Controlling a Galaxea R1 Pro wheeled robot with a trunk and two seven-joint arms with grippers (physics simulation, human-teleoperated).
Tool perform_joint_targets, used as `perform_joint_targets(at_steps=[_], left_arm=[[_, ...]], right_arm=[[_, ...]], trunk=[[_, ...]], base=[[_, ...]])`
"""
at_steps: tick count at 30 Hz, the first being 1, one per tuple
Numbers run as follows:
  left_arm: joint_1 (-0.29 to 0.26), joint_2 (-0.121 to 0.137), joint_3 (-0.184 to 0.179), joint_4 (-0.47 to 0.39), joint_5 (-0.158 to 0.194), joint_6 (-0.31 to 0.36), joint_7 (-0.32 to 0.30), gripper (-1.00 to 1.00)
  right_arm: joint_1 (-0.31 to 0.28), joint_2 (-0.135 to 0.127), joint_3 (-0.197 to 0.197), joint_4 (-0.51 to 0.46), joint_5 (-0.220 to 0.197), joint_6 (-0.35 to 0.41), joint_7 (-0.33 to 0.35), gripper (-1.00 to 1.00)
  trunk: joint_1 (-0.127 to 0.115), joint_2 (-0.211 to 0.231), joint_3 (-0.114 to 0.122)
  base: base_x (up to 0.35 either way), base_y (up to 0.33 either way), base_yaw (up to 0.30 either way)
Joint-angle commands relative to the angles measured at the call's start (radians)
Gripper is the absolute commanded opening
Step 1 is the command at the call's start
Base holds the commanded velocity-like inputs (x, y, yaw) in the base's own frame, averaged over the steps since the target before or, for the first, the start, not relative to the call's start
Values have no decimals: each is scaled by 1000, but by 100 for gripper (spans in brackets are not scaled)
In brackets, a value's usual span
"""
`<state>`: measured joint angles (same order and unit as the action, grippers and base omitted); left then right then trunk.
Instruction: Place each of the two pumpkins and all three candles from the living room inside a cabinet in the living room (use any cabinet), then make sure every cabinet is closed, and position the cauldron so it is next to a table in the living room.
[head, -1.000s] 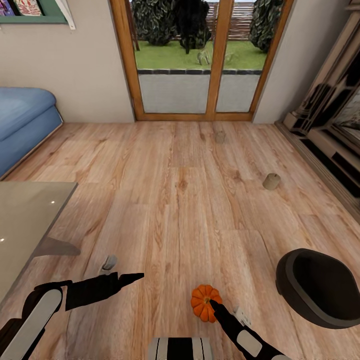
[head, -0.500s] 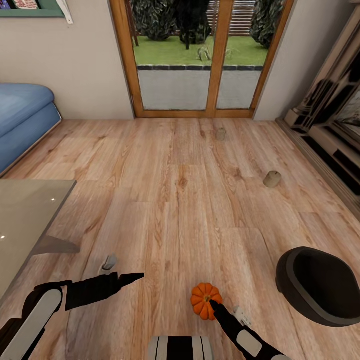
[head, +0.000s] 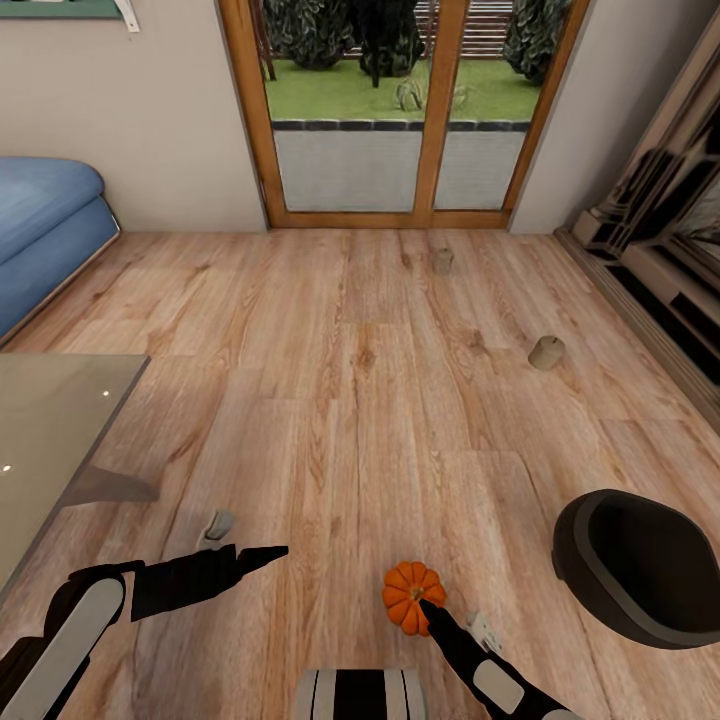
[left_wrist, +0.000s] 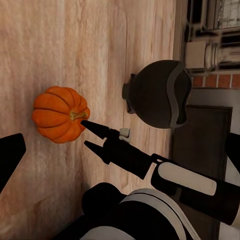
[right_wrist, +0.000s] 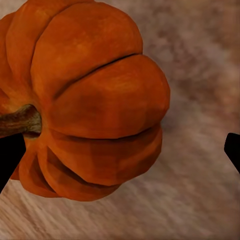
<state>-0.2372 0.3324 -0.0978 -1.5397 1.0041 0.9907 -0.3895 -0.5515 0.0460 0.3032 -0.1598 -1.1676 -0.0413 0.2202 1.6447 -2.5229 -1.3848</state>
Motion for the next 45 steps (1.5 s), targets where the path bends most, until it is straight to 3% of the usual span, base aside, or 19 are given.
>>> perform_joint_targets(at_steps=[1,36,40,45], left_arm=[[-1,1,0,1,-4,2,-6,100],[-1,1,0,1,-4,2,-6,100],[-1,0,0,1,-4,2,-6,100],[-1,0,0,1,-4,2,-6,100]], right_arm=[[-1,0,8,2,-10,-4,4,100],[-1,0,8,2,-10,-4,4,100],[-1,0,8,2,-10,-5,4,100],[-1,0,8,2,-10,-4,4,100]], trunk=[[0,0,-1],[0,0,-1],[2,-1,-16],[2,-1,-16]], base=[[0,0,0],[0,0,0],[0,0,0],[0,0,0]])
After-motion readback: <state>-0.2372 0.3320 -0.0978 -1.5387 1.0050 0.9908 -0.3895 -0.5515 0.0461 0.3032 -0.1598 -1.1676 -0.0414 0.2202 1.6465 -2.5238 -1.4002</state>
